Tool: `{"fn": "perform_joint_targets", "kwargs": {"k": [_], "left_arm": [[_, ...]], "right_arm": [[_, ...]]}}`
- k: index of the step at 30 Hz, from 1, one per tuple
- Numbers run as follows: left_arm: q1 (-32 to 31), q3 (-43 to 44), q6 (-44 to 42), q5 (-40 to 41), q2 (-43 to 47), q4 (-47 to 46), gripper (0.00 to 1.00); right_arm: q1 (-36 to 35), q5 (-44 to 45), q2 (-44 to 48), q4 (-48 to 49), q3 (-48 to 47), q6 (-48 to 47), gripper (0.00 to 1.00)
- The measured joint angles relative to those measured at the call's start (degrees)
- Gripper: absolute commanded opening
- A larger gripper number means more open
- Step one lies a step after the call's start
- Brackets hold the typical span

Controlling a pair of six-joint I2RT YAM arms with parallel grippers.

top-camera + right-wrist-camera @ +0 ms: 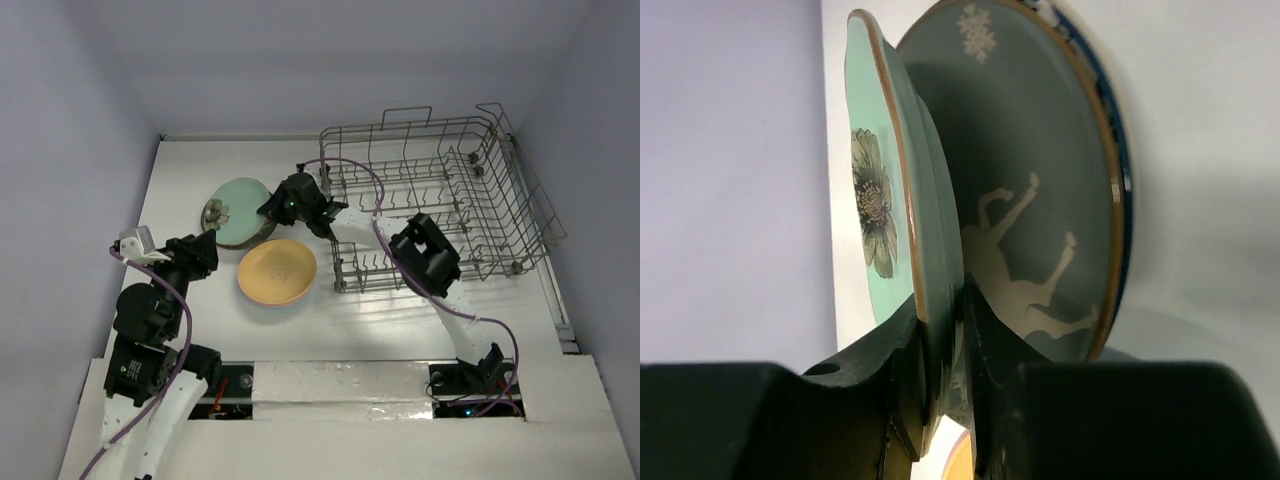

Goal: Unload the plates from the dish rack

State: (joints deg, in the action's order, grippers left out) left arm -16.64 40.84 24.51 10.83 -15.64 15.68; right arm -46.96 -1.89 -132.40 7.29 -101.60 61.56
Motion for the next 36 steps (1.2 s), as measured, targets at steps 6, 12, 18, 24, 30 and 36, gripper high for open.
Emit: {"fn": "perform_joint_targets", "kwargs": {"k": [6, 12, 18, 24, 30, 36], "left_arm": [[0.0, 0.0, 0.0, -0.1, 0.0, 0.0, 0.48], [0.0, 0.0, 0.0, -0.1, 0.0, 0.0, 0.48], [0.0, 0.0, 0.0, -0.3, 0.0, 0.0, 0.48], [0.0, 0.0, 0.0, -0.3, 0.0, 0.0, 0.48], [0.0, 0.0, 0.0, -0.3, 0.0, 0.0, 0.48], [0.0, 0.0, 0.0, -0.3, -0.4, 0.0, 0.49]], "right_arm": [[0.2, 0.2, 0.0, -0.3, 0.0, 0.0, 0.38], [-0.2, 0.9, 0.0, -2.3, -0.3, -2.7, 0.73], [-0.8, 4.9, 0.6, -4.9, -1.1, -7.4, 0.82], [-1.5, 10.9, 3.7, -10.5, -1.1, -13.3, 0.87], [-1.4, 16.9, 8.2, -14.9, -1.1, -18.5, 0.37], [-1.4, 19.0, 20.0, -12.9, 7.8, -22.4, 0.00]]}}
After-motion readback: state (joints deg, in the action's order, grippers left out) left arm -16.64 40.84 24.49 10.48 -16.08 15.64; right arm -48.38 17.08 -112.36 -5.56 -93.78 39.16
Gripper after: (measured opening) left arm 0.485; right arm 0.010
